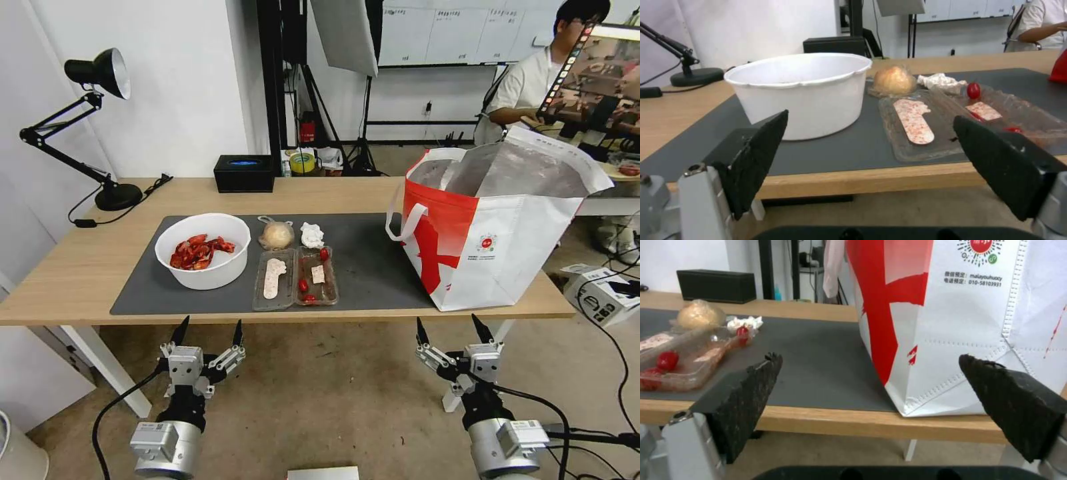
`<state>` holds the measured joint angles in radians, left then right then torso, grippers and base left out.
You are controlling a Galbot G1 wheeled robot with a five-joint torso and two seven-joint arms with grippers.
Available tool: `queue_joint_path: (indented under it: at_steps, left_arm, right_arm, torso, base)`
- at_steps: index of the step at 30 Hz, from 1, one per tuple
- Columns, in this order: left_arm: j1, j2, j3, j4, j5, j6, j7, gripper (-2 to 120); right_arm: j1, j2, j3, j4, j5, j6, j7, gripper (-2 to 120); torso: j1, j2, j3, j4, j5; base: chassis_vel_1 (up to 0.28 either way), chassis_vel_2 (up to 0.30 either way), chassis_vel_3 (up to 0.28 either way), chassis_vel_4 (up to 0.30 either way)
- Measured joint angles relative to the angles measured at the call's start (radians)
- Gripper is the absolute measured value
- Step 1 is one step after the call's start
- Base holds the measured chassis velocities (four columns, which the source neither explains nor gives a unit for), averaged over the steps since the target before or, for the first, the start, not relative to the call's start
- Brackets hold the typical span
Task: Pick up the trash from the table and place it into the takeout bag.
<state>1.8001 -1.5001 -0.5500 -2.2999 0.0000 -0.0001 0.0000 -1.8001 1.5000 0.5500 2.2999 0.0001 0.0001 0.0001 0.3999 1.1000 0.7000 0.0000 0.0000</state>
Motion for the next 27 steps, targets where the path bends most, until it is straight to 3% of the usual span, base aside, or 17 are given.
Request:
queue_joint_path:
  at_steps: [23, 27]
  left_arm:
    - [-0.002, 0.001, 0.001, 0.000, -0.004, 0.001, -0.001, 100]
    - [-0.050, 0.031, 0.024, -0.013, -0.087, 0.061, -0.065, 100]
  right_arm:
    - [0.001, -0.003, 0.001, 0.000, 0.002, -0.001, 0.000, 100]
    - [0.026, -0.078, 0.027, 0.009, 0.080, -0.069, 0.000, 100]
  torso:
    - [0.000, 0.000, 0.000, 0.0000, 0.0000]
    - [0.000, 0.000, 0.000, -0.0001, 0.0001]
  base:
    - [0.000, 0.000, 0.000, 0.000]
    - [0.000, 0.000, 0.000, 0.000]
